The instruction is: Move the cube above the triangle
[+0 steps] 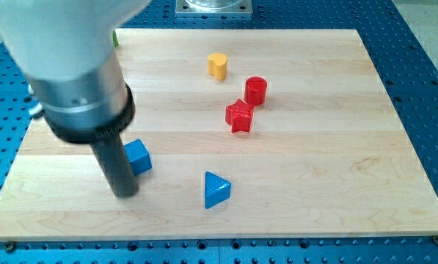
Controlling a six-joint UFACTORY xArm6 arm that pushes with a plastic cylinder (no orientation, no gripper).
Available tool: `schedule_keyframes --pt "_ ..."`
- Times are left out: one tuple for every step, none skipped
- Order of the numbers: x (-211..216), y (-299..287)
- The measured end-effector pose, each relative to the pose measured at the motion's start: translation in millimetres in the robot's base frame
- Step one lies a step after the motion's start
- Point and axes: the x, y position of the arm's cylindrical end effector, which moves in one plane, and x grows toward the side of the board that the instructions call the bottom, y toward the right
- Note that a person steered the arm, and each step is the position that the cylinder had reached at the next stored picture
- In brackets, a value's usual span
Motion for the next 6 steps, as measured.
schedule_keyframes --pt "-26 -42" --pt "-45 -15" --pt "-17 68" --pt "-5 76" --pt "-41 97" --pt "-59 187"
